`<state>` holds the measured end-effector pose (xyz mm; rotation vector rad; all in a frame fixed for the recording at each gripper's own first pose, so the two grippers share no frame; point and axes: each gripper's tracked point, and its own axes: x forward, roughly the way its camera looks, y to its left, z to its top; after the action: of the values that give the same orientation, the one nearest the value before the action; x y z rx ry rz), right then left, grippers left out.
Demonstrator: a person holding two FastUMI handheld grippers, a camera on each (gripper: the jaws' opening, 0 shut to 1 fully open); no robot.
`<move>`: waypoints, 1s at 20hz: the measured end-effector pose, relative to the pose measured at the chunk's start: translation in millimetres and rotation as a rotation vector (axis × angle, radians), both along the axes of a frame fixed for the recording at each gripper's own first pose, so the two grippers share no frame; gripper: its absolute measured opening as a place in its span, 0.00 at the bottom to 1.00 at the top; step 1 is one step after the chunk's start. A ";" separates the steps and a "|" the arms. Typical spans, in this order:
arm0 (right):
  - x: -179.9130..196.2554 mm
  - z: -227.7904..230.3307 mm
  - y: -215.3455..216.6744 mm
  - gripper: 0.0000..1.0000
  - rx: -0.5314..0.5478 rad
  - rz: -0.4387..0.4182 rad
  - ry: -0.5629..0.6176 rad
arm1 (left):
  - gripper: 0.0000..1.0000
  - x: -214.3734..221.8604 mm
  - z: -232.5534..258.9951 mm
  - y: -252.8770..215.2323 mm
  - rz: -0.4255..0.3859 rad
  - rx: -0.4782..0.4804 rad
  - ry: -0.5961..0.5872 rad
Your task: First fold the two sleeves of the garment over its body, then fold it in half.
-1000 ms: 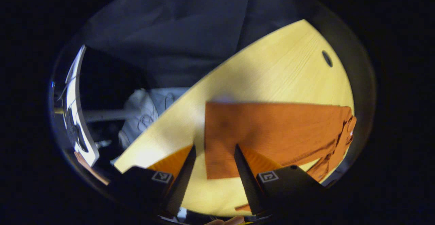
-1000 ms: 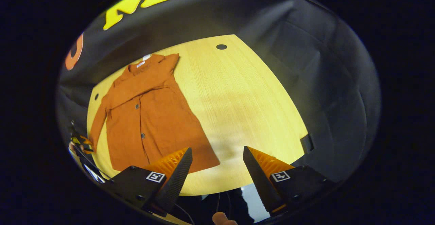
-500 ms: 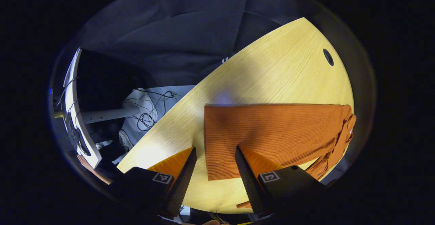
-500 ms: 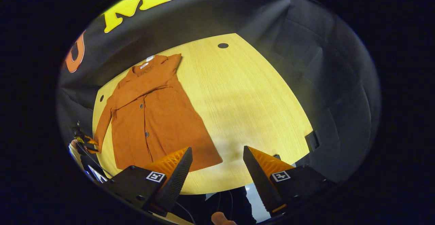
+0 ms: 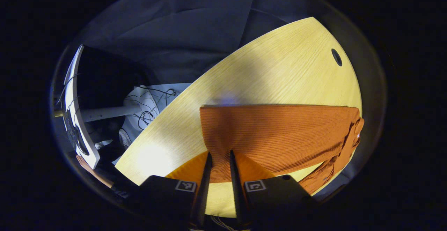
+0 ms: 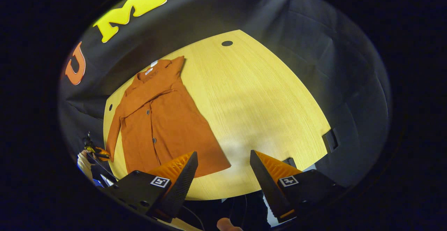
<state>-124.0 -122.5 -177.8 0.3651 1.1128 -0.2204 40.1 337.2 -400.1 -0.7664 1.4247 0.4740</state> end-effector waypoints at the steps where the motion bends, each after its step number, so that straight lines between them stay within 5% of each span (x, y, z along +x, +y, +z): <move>1: -2.4 -1.7 -4.4 0.98 -0.005 -0.001 0.008 | 0.31 3.1 -0.5 -2.7 0.011 -0.001 -0.007; 2: -3.9 -3.4 -7.9 0.98 -0.008 -0.006 0.013 | 0.11 4.2 0.8 -4.2 0.023 0.006 -0.003; 4: -5.7 -6.0 -12.6 0.97 -0.004 -0.010 0.017 | 0.07 1.4 1.5 -5.9 0.035 0.014 0.008; 13: 4.5 -23.0 -34.5 0.97 0.027 0.006 0.015 | 0.04 34.7 81.5 -39.2 -0.061 0.074 -0.131; 20: 15.3 -31.6 -35.5 0.97 0.018 0.088 0.008 | 0.03 88.7 156.5 -129.9 -0.250 0.100 -0.295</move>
<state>-108.7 -158.0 -209.4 0.3308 1.1367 -0.1339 128.8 207.4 -243.6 -0.5428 1.1907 0.2258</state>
